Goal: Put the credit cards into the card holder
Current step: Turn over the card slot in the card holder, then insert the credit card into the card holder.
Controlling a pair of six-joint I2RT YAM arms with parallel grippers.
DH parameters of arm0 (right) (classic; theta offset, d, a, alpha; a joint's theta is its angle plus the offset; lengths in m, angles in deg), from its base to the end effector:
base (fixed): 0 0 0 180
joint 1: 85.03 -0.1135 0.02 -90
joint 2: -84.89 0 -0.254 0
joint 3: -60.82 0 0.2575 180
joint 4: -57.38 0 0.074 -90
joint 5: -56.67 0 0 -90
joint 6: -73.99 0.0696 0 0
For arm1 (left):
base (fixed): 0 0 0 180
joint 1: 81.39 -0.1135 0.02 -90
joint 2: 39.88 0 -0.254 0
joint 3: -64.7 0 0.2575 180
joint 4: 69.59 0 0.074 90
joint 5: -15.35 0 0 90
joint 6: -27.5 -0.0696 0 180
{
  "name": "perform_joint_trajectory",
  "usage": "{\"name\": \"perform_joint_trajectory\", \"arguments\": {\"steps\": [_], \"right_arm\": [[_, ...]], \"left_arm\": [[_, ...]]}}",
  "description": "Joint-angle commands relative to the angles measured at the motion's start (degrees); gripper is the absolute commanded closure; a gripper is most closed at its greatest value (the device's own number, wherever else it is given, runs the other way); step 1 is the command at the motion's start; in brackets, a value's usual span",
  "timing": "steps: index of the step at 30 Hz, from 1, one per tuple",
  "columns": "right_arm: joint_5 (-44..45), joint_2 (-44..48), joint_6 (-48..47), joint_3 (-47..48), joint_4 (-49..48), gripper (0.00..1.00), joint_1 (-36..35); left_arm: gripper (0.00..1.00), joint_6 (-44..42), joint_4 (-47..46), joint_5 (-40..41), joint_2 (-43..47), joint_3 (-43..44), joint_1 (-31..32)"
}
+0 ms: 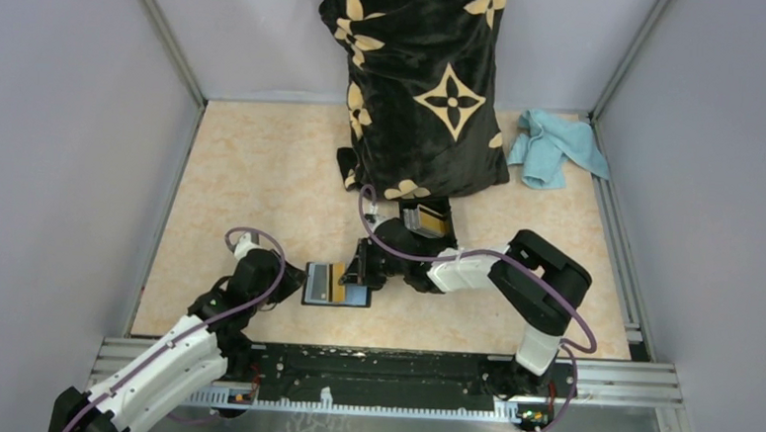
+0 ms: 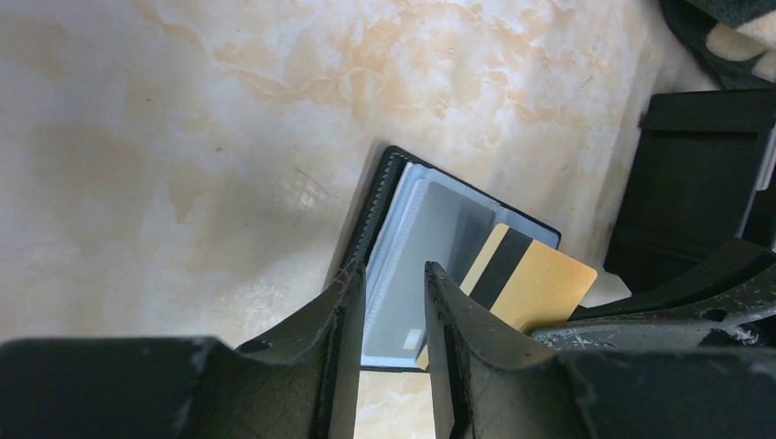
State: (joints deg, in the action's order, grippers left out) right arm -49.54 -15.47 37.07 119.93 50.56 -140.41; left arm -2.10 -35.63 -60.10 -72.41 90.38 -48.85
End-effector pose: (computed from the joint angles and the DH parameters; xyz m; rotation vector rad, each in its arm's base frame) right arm 0.1973 0.3200 0.1140 -0.2368 2.4863 1.2721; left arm 0.1515 -0.0759 0.1270 -0.6890 2.2158 -0.5651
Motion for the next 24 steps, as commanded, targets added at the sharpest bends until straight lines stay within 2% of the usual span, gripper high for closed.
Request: {"name": "perform_joint_trajectory", "arguments": {"steps": [1, 8, 24], "right_arm": [[1.07, 4.59, -1.95, 2.17, 0.21, 1.00, 0.62], [1.45, 8.16, -2.19, 0.25, 1.02, 1.00, 2.47], [0.29, 6.24, -1.46, -2.27, -0.85, 1.00, 3.96]], "left_arm": [[0.65, -2.21, -5.13, -3.18, -0.55, 1.42, 0.42], [0.70, -2.70, -7.61, -4.17, -5.56, 1.82, 1.07], [0.70, -1.80, -9.27, -2.97, -9.18, 1.45, 2.70]]}}
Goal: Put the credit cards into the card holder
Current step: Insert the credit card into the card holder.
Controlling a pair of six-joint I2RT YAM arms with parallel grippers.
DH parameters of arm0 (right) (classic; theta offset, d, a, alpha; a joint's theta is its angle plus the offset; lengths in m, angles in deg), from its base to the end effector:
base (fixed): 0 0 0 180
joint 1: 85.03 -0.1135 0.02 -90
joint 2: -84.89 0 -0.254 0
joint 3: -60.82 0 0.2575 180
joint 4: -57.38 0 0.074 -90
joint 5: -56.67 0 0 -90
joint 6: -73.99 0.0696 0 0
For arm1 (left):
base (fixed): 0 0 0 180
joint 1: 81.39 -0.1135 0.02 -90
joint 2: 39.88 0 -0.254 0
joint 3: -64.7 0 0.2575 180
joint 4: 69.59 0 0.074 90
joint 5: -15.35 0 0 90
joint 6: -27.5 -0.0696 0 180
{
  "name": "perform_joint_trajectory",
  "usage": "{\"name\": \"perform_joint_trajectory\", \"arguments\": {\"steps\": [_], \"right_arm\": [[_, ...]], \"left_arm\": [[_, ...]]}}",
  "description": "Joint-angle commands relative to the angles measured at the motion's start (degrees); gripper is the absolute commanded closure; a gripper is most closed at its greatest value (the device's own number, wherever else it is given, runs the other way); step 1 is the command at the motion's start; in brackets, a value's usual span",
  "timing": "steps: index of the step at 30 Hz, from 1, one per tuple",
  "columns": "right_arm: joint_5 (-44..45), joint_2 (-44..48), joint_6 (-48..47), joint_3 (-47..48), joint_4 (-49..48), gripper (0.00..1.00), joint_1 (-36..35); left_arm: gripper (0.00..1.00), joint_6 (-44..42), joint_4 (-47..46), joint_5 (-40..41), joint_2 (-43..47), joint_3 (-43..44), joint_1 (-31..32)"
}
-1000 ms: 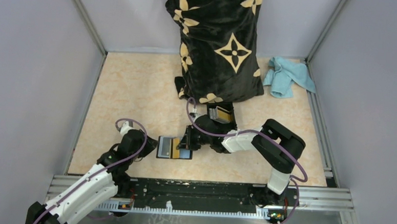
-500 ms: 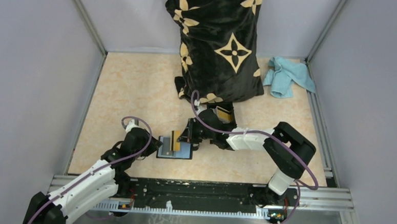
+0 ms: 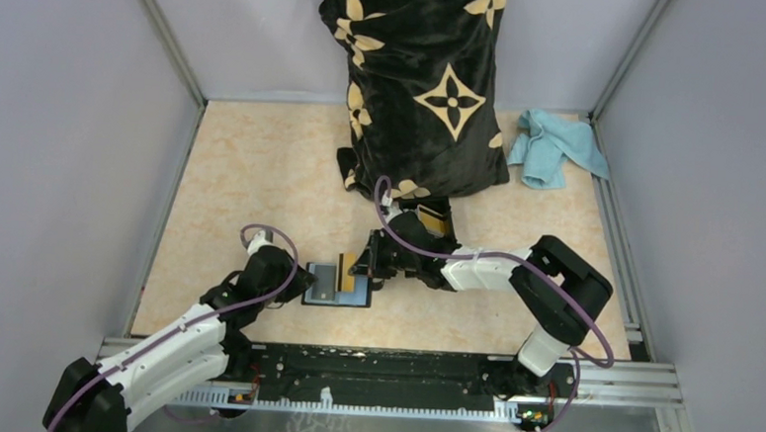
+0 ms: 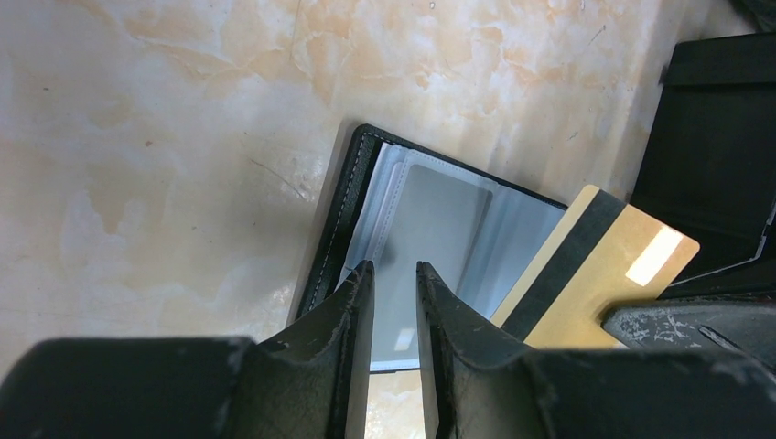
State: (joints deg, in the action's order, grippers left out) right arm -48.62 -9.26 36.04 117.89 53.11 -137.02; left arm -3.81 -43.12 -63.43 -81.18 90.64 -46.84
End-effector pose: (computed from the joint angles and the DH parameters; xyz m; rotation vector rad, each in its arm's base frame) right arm 0.2087 0.2969 0.1351 -0.1767 2.4329 1.2462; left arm 0.1588 -0.0929 0.1181 -0.5949 2.2866 -0.6076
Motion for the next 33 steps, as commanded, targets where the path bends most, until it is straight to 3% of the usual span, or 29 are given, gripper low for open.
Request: {"name": "perform_joint_trajectory", "arguments": {"steps": [1, 19, 33], "right_arm": [[-0.75, 0.01, -0.26, -0.38, -3.82, 1.00, 0.69], [-3.03, -5.28, 2.62, -1.36, -9.05, 1.00, 1.01], [-4.04, -4.24, 4.92, -3.11, -11.22, 1.00, 1.07]], "left_arm": [[0.70, -0.05, -1.82, 0.50, -0.48, 1.22, 0.74], [0.70, 0.58, -0.30, 2.37, -0.19, 0.80, 1.62], [0.70, 1.40, 4.46, 6.01, 2.92, 1.18, 2.11]]}}
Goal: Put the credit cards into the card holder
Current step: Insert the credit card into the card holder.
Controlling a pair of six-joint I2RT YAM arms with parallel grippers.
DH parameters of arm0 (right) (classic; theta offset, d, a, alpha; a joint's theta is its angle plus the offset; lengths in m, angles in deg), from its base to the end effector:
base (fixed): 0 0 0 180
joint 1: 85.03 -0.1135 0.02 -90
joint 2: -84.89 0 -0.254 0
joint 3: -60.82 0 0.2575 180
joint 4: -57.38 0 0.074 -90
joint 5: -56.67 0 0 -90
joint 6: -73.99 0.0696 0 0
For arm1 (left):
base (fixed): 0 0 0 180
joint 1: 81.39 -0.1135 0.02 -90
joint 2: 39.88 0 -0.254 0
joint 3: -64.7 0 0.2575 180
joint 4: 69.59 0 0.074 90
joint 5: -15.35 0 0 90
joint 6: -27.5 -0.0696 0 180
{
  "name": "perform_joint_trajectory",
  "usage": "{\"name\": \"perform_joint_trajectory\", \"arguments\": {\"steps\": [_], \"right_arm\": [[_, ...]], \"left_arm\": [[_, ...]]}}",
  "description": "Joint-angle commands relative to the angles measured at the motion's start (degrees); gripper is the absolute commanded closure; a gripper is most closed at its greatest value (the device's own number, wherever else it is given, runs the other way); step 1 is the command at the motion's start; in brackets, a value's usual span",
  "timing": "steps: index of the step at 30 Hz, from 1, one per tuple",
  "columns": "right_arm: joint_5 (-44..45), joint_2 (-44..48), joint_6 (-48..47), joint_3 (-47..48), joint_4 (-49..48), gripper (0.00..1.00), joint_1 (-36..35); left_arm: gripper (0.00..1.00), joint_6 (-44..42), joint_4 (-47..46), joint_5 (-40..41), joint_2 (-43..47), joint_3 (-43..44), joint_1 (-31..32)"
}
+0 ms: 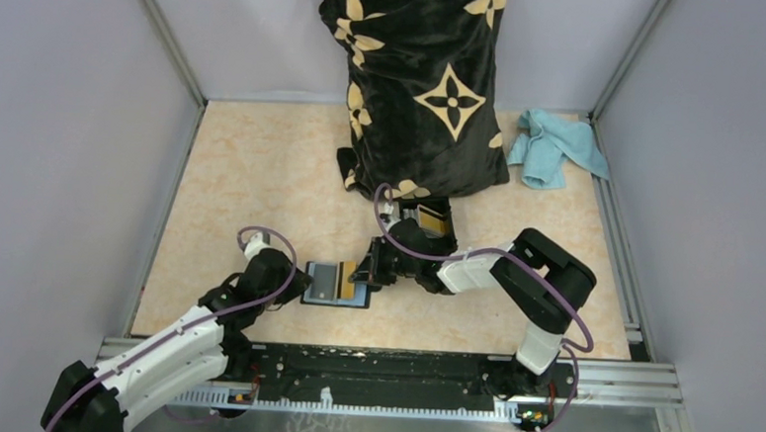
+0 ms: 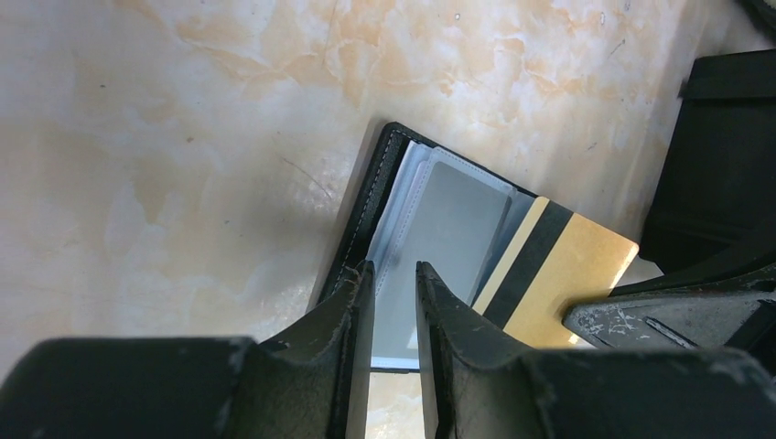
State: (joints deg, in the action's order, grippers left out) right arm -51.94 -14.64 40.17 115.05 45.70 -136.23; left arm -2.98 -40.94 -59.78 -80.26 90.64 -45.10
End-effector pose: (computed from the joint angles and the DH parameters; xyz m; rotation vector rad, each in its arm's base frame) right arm 0.2081 0.2943 0.1035 -0.1100 2.4905 1.3135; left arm 0.1549 -0.0916 0.1173 -0.6043 2.2782 -0.5518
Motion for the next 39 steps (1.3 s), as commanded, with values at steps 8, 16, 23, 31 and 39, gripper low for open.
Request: {"name": "perform_joint_trajectory", "arguments": {"steps": [8, 16, 23, 31, 39], "right_arm": [[-0.81, 1.53, 1.83, -0.88, -4.58, 1.00, 0.26], [-1.31, 2.10, 2.99, -1.36, -5.53, 1.00, 0.30], [-1.34, 2.04, 3.79, -1.64, -6.15, 1.00, 0.31], [-1.09, 0.29, 5.13, -1.86, -7.53, 1.00, 0.28], [-1.29, -1.30, 6.63, -2.10, -9.43, 1.00, 0.27]], "left_arm": [[0.70, 0.88, 1.99, 2.13, 1.21, 0.25, 0.42], [0.70, 1.39, 2.43, 2.83, 2.30, -0.92, 0.45], [0.70, 1.93, 2.31, 2.86, 2.33, -1.65, 0.44], [0.70, 2.13, 1.71, 2.55, 2.32, -2.14, 0.45], [0.70, 2.11, 1.17, 2.28, 1.99, -2.40, 0.44]]}}
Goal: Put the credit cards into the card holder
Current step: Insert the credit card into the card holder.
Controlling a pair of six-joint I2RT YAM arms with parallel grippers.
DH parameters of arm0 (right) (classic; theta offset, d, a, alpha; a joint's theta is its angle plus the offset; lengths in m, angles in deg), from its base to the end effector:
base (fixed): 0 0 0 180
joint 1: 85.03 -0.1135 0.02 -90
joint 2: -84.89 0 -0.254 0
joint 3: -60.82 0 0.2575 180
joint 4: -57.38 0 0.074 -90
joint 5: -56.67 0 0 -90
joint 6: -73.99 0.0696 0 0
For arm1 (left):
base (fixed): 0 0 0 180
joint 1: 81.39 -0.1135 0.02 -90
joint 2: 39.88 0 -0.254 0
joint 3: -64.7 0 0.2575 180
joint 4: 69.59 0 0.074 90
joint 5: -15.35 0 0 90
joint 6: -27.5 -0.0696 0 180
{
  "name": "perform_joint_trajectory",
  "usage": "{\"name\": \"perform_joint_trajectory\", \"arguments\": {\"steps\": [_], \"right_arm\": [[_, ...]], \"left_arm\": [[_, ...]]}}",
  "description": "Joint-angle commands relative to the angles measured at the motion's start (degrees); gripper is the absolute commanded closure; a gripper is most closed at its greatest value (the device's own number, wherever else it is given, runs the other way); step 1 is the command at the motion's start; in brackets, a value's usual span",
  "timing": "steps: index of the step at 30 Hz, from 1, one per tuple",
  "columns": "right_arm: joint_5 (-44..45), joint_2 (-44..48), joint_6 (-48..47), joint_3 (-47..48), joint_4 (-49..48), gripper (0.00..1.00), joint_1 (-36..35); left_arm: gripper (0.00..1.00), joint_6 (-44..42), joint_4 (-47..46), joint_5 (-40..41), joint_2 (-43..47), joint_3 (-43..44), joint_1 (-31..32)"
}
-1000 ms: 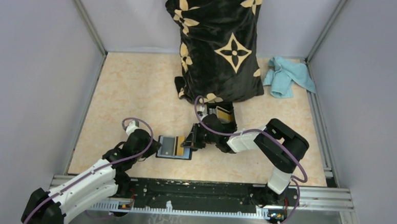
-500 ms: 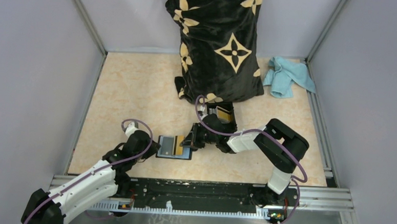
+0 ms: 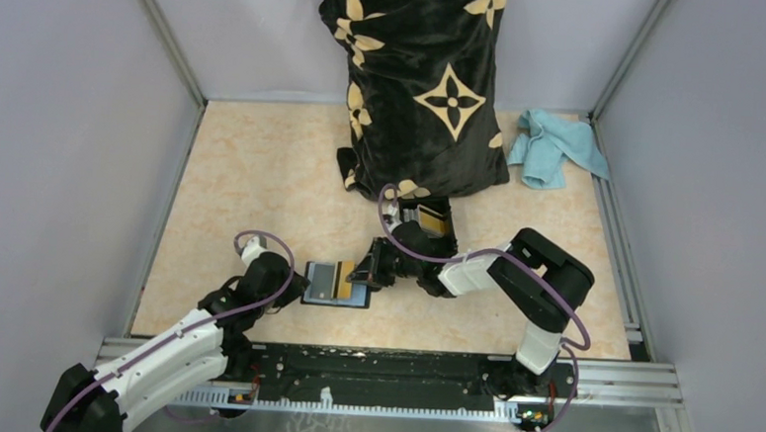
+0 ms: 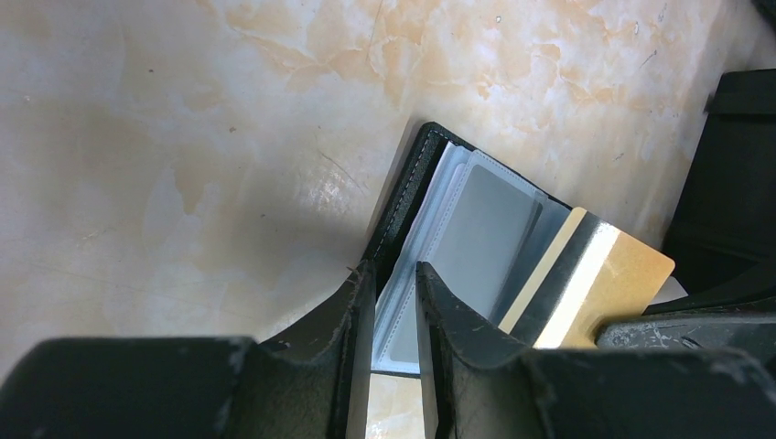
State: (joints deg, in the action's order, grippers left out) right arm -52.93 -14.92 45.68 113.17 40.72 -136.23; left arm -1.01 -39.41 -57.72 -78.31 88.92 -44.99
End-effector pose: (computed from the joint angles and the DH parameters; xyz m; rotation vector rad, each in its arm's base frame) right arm 0.2057 0.2931 0.1026 -0.0155 2.4793 1.4037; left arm 0.1497 -0.0852 0.1098 -0.6560 2.2688 -0.5170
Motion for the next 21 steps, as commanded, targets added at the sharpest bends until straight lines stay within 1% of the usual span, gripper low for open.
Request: {"name": "perform_joint_trajectory", "arguments": {"steps": [1, 13, 21], "right_arm": [[-0.24, -1.27, 1.23, -0.20, -4.48, 1.00, 0.27], [1.02, -1.54, 1.40, -0.77, -3.74, 1.00, 0.49], [1.53, -2.48, 2.91, -1.86, -4.94, 1.00, 0.54]], "left_arm": [[0.70, 0.14, -0.36, 0.21, 0.04, -0.64, 0.34], [0.70, 0.13, -0.45, 0.16, 0.12, -0.68, 0.34], [0.70, 0.30, -0.79, -0.14, 0.29, -0.96, 0.34]]}}
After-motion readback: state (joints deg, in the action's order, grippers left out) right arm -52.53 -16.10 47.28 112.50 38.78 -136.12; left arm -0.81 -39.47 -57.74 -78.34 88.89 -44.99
